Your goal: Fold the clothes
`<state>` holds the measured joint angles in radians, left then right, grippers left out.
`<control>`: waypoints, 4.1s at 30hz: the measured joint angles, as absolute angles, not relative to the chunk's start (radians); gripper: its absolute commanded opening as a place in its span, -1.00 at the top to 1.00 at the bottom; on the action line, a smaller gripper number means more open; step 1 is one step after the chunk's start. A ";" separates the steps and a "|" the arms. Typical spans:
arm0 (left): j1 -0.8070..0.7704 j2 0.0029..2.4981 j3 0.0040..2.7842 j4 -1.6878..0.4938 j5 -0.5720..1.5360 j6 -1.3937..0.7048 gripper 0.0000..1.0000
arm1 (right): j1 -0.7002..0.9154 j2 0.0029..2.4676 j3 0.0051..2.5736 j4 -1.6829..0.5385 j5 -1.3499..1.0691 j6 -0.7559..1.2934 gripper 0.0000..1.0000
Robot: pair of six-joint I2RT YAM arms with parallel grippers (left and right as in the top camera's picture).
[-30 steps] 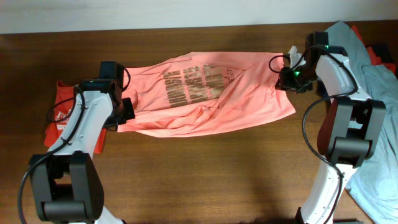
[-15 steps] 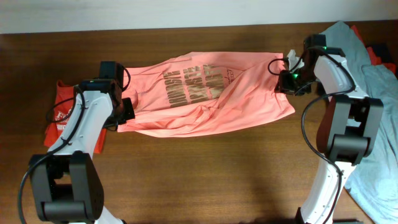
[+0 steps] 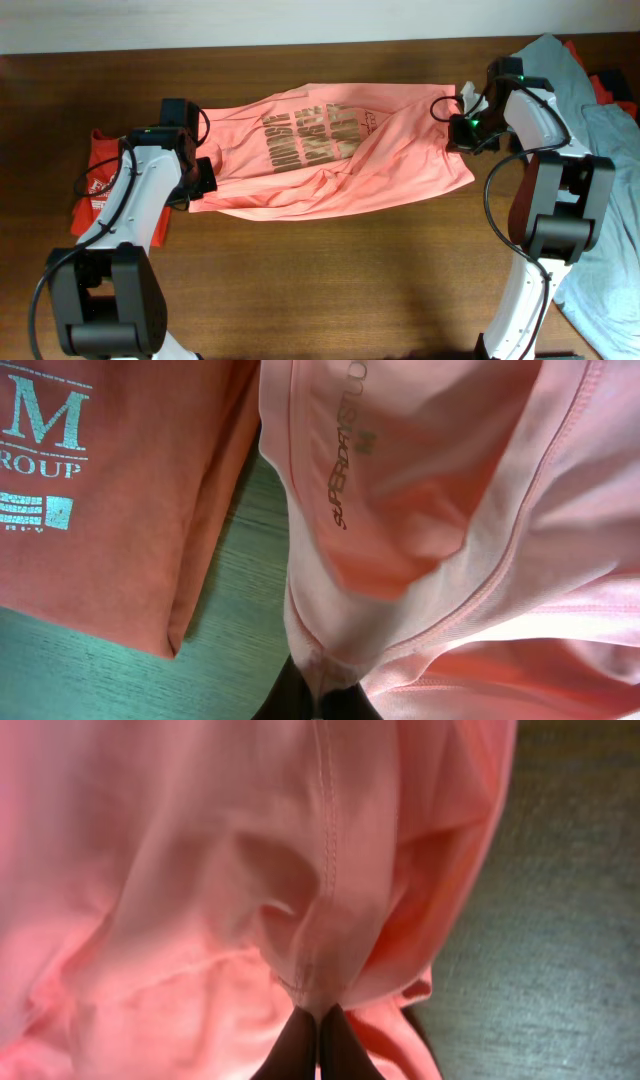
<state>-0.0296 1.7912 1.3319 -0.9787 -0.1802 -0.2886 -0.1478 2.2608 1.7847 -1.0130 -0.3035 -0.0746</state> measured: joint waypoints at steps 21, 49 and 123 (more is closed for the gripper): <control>0.073 1.565 1.554 -1.171 -0.146 -0.262 1.00 | -0.253 1.608 1.941 -1.339 -0.228 -0.072 0.92; 0.244 1.221 1.603 -1.155 0.342 -0.120 1.00 | -0.358 1.276 1.942 -1.311 -0.239 -0.026 0.92; 0.133 2.025 1.770 -1.431 0.035 -0.107 1.00 | -0.321 1.699 1.470 -1.313 -0.184 -0.105 0.91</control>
